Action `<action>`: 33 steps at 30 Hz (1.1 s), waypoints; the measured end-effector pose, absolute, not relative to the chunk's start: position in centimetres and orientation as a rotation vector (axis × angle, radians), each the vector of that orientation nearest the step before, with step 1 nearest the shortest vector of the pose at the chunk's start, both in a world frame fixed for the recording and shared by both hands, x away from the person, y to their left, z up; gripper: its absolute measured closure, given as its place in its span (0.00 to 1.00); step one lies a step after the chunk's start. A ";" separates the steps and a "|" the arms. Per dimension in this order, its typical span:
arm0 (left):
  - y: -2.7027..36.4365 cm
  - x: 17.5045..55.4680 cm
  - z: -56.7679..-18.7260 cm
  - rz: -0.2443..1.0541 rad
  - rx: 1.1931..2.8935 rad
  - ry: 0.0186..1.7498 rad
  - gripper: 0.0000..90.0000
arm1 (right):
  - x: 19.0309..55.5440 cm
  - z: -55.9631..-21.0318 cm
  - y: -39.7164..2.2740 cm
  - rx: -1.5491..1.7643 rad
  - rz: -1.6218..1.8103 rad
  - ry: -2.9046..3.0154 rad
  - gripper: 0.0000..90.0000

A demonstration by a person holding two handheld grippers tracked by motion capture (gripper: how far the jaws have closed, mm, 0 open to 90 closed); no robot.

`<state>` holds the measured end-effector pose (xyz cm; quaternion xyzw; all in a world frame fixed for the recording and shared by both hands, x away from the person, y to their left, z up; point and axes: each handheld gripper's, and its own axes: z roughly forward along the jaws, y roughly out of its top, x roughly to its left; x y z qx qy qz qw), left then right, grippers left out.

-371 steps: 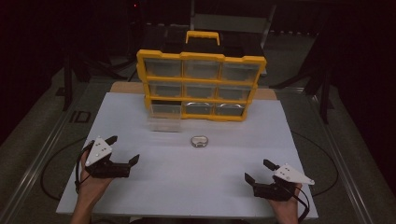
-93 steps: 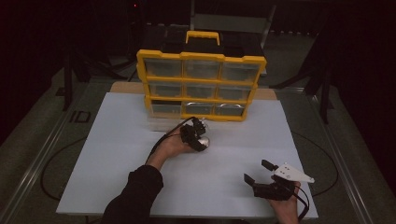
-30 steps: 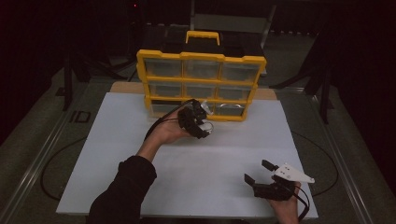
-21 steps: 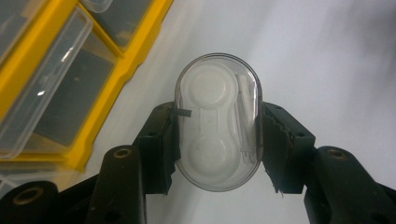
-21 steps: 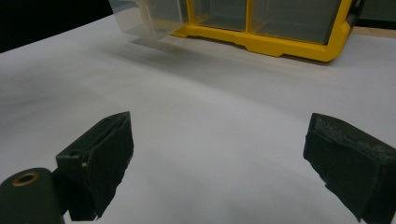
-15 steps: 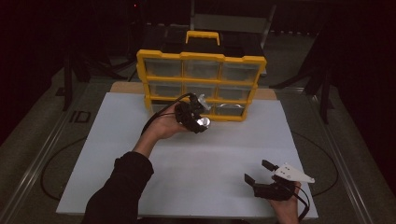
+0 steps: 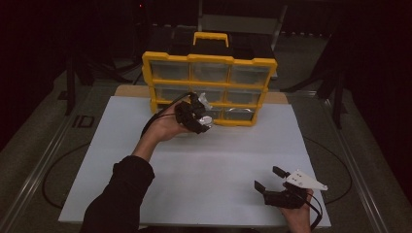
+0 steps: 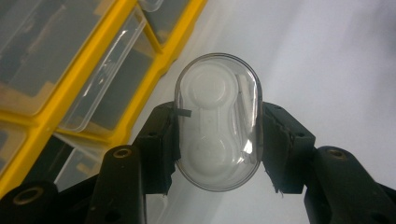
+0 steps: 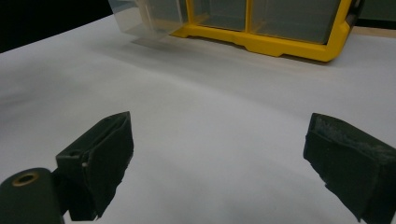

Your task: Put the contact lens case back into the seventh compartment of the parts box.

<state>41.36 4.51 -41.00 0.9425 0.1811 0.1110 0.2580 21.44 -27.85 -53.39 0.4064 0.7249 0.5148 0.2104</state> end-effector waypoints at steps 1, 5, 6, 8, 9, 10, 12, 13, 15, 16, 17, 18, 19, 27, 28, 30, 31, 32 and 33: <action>4.6 41.4 -40.9 0.305 2.553 0.496 0.56 | 21.4 -53.4 -27.9 1.130 1.430 2.016 0.09; 5.1 41.5 -40.7 0.315 2.550 0.510 0.56 | 21.4 -53.4 -27.9 1.131 1.431 2.015 0.09; 5.2 41.6 -40.7 0.319 2.545 0.516 0.56 | 21.4 -53.4 -27.9 1.134 1.429 2.013 0.09; 5.4 41.6 -40.6 0.328 2.544 0.519 0.56 | 21.4 -53.4 -27.9 1.134 1.432 2.014 0.09; 5.5 41.6 -40.5 0.330 2.547 0.520 0.56 | 21.4 -53.4 -27.9 1.134 1.432 2.014 0.09; 5.6 41.7 -40.5 0.335 2.546 0.523 0.56 | 21.4 -53.4 -27.9 1.135 1.431 2.014 0.09; 5.8 41.8 -40.5 0.338 2.545 0.531 0.56 | 21.4 -53.4 -27.9 1.136 1.431 2.013 0.09; 6.0 41.8 -40.5 0.339 2.544 0.532 0.56 | 21.4 -53.4 -27.9 1.135 1.428 2.012 0.09; 6.2 41.9 -40.4 0.342 2.541 0.542 0.56 | 21.4 -53.4 -27.9 1.136 1.429 2.012 0.09; 6.3 41.9 -40.4 0.344 2.541 0.542 0.56 | 21.4 -53.4 -27.9 1.136 1.431 2.013 0.09; 6.4 42.0 -40.4 0.348 2.542 0.547 0.56 | 21.5 -53.4 -27.9 1.135 1.430 2.015 0.09; 6.5 42.0 -40.3 0.350 2.542 0.550 0.56 | 21.5 -53.4 -27.9 1.136 1.430 2.016 0.09; 6.7 42.1 -40.3 0.351 2.540 0.556 0.56 | 21.5 -53.4 -27.9 1.135 1.430 2.016 0.09; 7.5 42.3 -40.3 0.377 2.541 0.586 0.56 | 21.5 -53.4 -27.9 1.133 1.428 2.018 0.09; 7.5 42.3 -40.3 0.377 2.541 0.586 0.56 | 21.5 -53.4 -27.9 1.133 1.428 2.018 0.09; 7.9 42.5 -40.3 0.384 2.542 0.599 0.56 | 21.5 -53.4 -27.9 1.139 1.428 2.014 0.09; 8.0 42.6 -40.3 0.385 2.540 0.606 0.56 | 21.5 -53.4 -27.9 1.139 1.427 2.014 0.09; 8.2 42.6 -40.3 0.387 2.540 0.613 0.56 | 21.4 -53.4 -27.9 1.141 1.428 2.014 0.09; 8.3 42.7 -40.3 0.388 2.541 0.618 0.56 | 21.4 -53.4 -27.9 1.138 1.426 2.012 0.09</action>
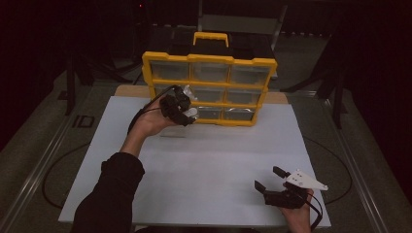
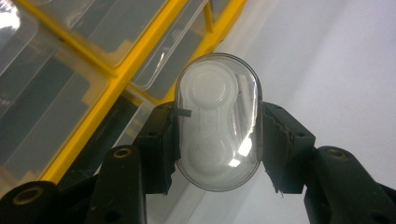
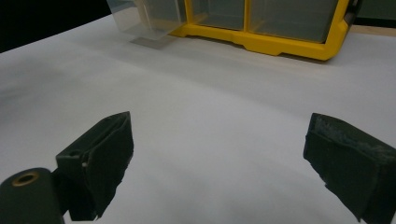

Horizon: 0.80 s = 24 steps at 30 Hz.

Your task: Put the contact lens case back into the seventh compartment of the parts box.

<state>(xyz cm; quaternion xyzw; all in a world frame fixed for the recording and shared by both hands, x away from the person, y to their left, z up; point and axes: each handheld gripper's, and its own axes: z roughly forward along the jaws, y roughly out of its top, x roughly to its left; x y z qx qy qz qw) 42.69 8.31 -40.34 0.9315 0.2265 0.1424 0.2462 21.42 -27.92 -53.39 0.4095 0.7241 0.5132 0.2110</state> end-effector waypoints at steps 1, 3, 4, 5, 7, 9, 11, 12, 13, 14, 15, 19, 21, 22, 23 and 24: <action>8.3 42.7 -40.3 0.388 2.541 0.618 0.56 | 21.4 -53.4 -27.9 1.138 1.426 2.012 0.09; 8.8 42.9 -40.5 0.399 2.543 0.636 0.56 | 21.4 -53.4 -27.9 1.136 1.428 2.017 0.09; 8.8 42.9 -40.5 0.399 2.543 0.636 0.56 | 21.5 -53.4 -27.9 1.136 1.428 2.017 0.09; 8.9 43.0 -40.5 0.403 2.543 0.642 0.56 | 21.5 -53.4 -27.9 1.136 1.428 2.017 0.09; 9.2 43.1 -40.5 0.407 2.544 0.653 0.56 | 21.5 -53.4 -27.9 1.136 1.428 2.016 0.09; 9.9 43.5 -40.8 0.413 2.539 0.691 0.55 | 21.5 -53.4 -27.9 1.138 1.427 2.016 0.09; 10.1 43.6 -40.9 0.412 2.539 0.701 0.55 | 21.5 -53.4 -27.9 1.138 1.428 2.016 0.09; 10.4 43.7 -41.0 0.411 2.537 0.709 0.55 | 21.5 -53.4 -27.9 1.136 1.426 2.018 0.09; 10.6 43.8 -41.2 0.411 2.534 0.719 0.55 | 21.5 -53.4 -27.9 1.136 1.428 2.017 0.09; 10.9 43.9 -41.3 0.414 2.528 0.734 0.55 | 21.5 -53.4 -27.9 1.136 1.428 2.018 0.09; 11.1 44.0 -41.5 0.416 2.529 0.748 0.55 | 21.5 -53.4 -27.9 1.136 1.428 2.018 0.09; 11.8 44.4 -42.1 0.422 2.531 0.783 0.55 | 21.5 -53.4 -27.9 1.138 1.427 2.018 0.09; 12.2 44.5 -42.4 0.424 2.536 0.801 0.55 | 21.5 -53.4 -27.9 1.138 1.426 2.017 0.09; 12.3 44.6 -42.5 0.427 2.539 0.806 0.55 | 21.5 -53.4 -27.9 1.140 1.426 2.018 0.09; 12.5 44.7 -42.6 0.432 2.533 0.818 0.55 | 21.5 -53.4 -27.9 1.141 1.425 2.017 0.09; 12.6 44.7 -42.7 0.432 2.531 0.824 0.55 | 21.5 -53.4 -27.9 1.142 1.425 2.017 0.09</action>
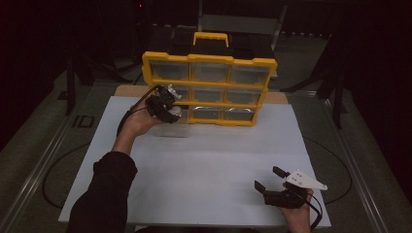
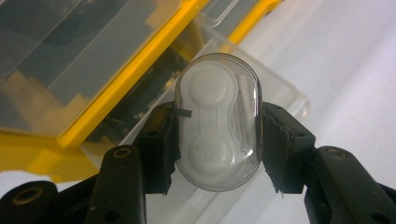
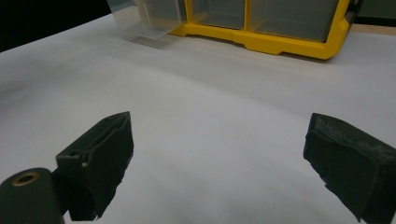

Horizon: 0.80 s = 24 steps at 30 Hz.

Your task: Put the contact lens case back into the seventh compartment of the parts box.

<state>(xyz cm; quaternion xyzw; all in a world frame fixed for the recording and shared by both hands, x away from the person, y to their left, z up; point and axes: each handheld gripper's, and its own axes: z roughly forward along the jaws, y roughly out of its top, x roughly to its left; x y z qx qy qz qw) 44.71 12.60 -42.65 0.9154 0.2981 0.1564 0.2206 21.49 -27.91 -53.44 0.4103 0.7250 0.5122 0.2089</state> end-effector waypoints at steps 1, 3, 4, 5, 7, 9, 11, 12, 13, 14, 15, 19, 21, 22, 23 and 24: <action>12.7 44.7 -42.7 0.429 2.528 0.830 0.55 | 21.5 -53.4 -27.9 1.139 1.426 2.016 0.09; 12.8 44.8 -43.0 0.428 2.531 0.839 0.55 | 21.5 -53.4 -27.9 1.141 1.425 2.015 0.09; 12.9 44.9 -43.2 0.431 2.532 0.847 0.55 | 21.5 -53.4 -27.9 1.142 1.426 2.015 0.09; 12.9 44.9 -43.3 0.432 2.535 0.849 0.55 | 21.5 -53.4 -27.9 1.142 1.426 2.015 0.09; 13.0 45.0 -43.6 0.446 2.536 0.871 0.55 | 21.5 -53.4 -27.9 1.141 1.425 2.014 0.09; 13.1 45.1 -43.9 0.442 2.534 0.886 0.55 | 21.5 -53.4 -27.9 1.142 1.425 2.014 0.09; 13.1 45.2 -44.1 0.444 2.532 0.901 0.55 | 21.5 -53.4 -27.9 1.143 1.426 2.013 0.09; 13.2 45.2 -44.2 0.450 2.532 0.912 0.55 | 21.5 -53.4 -28.0 1.141 1.429 2.011 0.09; 13.3 45.3 -44.3 0.454 2.532 0.925 0.55 | 21.5 -53.4 -28.0 1.141 1.429 2.010 0.09; 13.4 45.3 -44.4 0.452 2.530 0.938 0.55 | 21.5 -53.4 -28.0 1.139 1.430 2.012 0.09; 13.6 45.3 -44.4 0.460 2.517 0.962 0.53 | 21.5 -53.4 -28.0 1.141 1.431 2.012 0.09; 13.8 45.1 -44.0 0.490 2.472 1.001 0.29 | 21.4 -53.4 -28.0 1.138 1.430 2.010 0.09; 14.0 44.8 -43.6 0.494 2.432 1.008 0.21 | 21.4 -53.4 -28.0 1.141 1.429 2.009 0.09; 14.2 44.7 -43.4 0.468 2.417 1.020 0.16 | 21.4 -53.4 -28.0 1.140 1.430 2.010 0.09; 14.3 44.6 -43.2 0.472 2.409 1.025 0.14 | 21.4 -53.4 -28.0 1.137 1.430 2.011 0.09; 14.4 44.5 -43.1 0.498 2.406 1.030 0.12 | 21.4 -53.4 -28.0 1.140 1.428 2.007 0.09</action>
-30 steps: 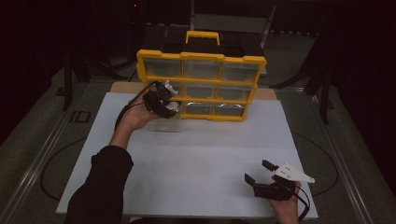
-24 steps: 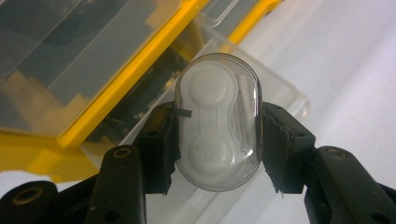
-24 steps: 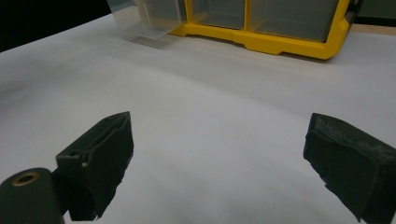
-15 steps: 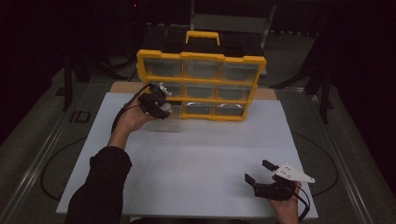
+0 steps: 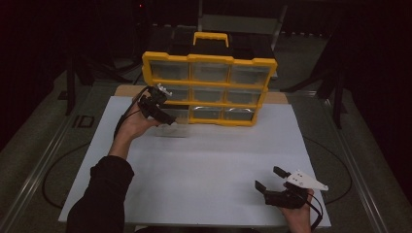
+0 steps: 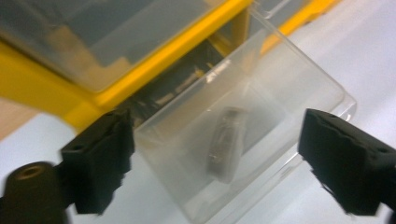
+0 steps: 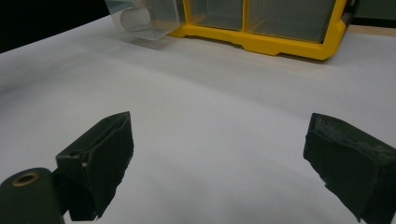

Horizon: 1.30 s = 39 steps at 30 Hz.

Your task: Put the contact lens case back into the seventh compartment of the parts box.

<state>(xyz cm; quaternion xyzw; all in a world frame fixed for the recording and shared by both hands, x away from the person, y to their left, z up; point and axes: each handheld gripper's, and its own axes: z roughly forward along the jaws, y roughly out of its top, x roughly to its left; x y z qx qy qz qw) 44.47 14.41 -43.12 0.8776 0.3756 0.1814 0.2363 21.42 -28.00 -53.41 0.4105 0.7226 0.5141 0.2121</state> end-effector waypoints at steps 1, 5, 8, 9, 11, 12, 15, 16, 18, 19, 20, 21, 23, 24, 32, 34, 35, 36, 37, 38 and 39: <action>14.5 44.4 -43.0 0.505 2.410 1.034 0.07 | 21.4 -53.4 -28.0 1.142 1.428 2.007 0.09; 15.2 43.7 -42.6 0.523 2.397 1.041 0.00 | 21.4 -53.4 -27.9 1.145 1.428 2.007 0.09; 15.8 43.1 -42.4 0.558 2.378 1.061 0.00 | 21.4 -53.4 -28.0 1.139 1.431 2.009 0.09; 16.0 42.9 -42.4 0.570 2.368 1.068 0.00 | 21.4 -53.4 -28.0 1.143 1.428 2.009 0.09; 16.4 42.5 -42.4 0.573 2.352 1.068 0.00 | 21.4 -53.4 -27.9 1.144 1.428 2.008 0.09; 16.6 42.3 -42.4 0.582 2.346 1.068 0.00 | 21.4 -53.4 -27.9 1.145 1.426 2.008 0.09; 17.2 41.3 -42.4 0.601 2.316 1.060 0.00 | 21.4 -53.4 -27.9 1.144 1.429 2.006 0.09; 17.4 41.0 -42.5 0.598 2.305 1.059 0.00 | 21.4 -53.4 -27.9 1.146 1.430 2.005 0.09; 17.9 40.1 -42.5 0.602 2.272 1.054 0.00 | 21.4 -53.4 -28.0 1.140 1.436 2.008 0.09; 18.1 39.8 -42.6 0.602 2.260 1.055 0.00 | 21.4 -53.4 -28.0 1.146 1.436 2.005 0.09; 18.4 39.4 -42.7 0.609 2.240 1.055 0.00 | 21.4 -53.4 -28.0 1.147 1.436 2.006 0.09; 18.7 39.1 -42.7 0.612 2.232 1.054 0.00 | 21.4 -53.4 -28.0 1.144 1.438 2.005 0.09; 19.3 38.3 -43.0 0.638 2.194 1.051 0.00 | 21.4 -53.4 -28.0 1.142 1.436 2.004 0.09; 19.3 38.3 -43.0 0.638 2.194 1.051 0.00 | 21.4 -53.4 -28.0 1.142 1.436 2.004 0.09; 21.6 34.4 -45.7 0.656 2.052 1.034 0.00 | 21.4 -53.4 -27.7 1.129 1.429 2.013 0.09; 21.9 33.8 -46.1 0.658 2.040 1.035 0.00 | 21.4 -53.4 -27.7 1.129 1.430 2.012 0.09; 22.2 33.2 -46.5 0.663 2.023 1.035 0.00 | 21.4 -53.4 -27.7 1.128 1.430 2.012 0.09; 22.5 32.6 -46.9 0.658 2.007 1.033 0.00 | 21.4 -53.4 -27.7 1.128 1.432 2.012 0.09; 22.7 32.1 -47.2 0.656 1.989 1.037 0.00 | 21.4 -53.4 -27.7 1.128 1.433 2.012 0.09; 23.0 31.6 -47.5 0.660 1.976 1.038 0.00 | 21.4 -53.4 -27.7 1.127 1.434 2.012 0.09; 23.3 31.1 -47.8 0.658 1.962 1.035 0.00 | 21.4 -53.4 -27.7 1.126 1.435 2.011 0.09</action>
